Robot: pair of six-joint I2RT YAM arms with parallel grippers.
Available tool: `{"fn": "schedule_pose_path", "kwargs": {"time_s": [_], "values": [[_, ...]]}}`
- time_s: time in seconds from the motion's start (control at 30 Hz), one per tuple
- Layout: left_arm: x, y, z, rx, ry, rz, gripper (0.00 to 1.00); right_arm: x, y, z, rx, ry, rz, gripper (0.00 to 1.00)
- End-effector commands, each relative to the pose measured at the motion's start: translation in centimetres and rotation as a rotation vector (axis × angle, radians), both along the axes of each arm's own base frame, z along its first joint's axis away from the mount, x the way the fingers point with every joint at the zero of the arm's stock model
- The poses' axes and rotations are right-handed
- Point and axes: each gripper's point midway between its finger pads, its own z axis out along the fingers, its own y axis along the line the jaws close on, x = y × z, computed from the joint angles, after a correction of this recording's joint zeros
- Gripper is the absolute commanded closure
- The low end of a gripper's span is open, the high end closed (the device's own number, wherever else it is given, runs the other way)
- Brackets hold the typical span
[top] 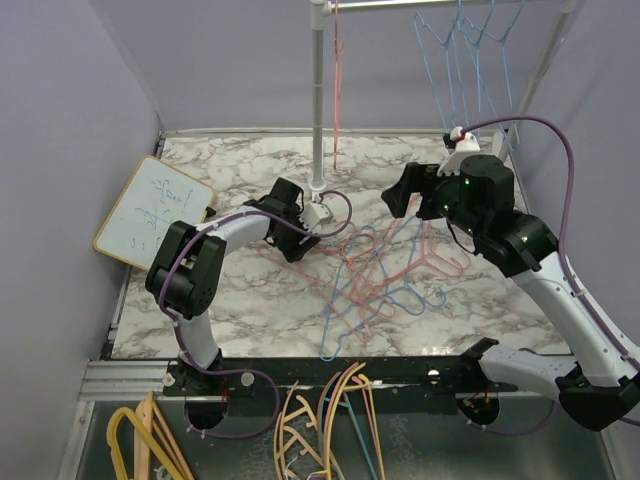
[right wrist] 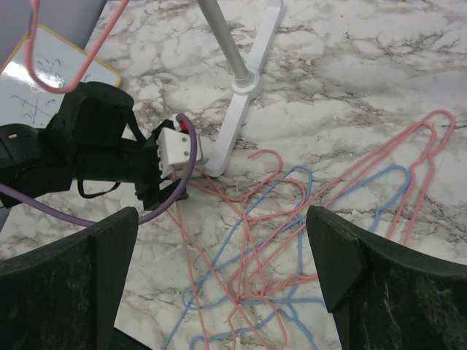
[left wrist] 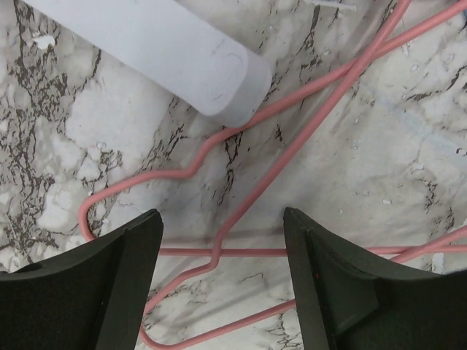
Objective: Organize the hangers
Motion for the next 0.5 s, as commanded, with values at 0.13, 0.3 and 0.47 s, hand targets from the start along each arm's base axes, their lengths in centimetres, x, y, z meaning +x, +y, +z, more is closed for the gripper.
{"fn": "schedule_pose_path", "kwargs": {"time_s": [0.13, 0.3, 0.47], "values": [[-0.3, -1.3, -1.8, 0.034, 0.063, 0.001, 0.52, -0.6, 0.4, 0.9, 0.045, -0.025, 0.024, 0.00], [-1.3, -1.1, -2.1, 0.050, 0.094, -0.020, 0.97, -0.9, 0.1, 0.3, 0.033, -0.016, 0.023, 0.00], [-4.0, -0.2, -2.0, 0.069, 0.137, -0.092, 1.00, -1.8, 0.2, -3.2, 0.029, 0.059, 0.038, 0.00]]}}
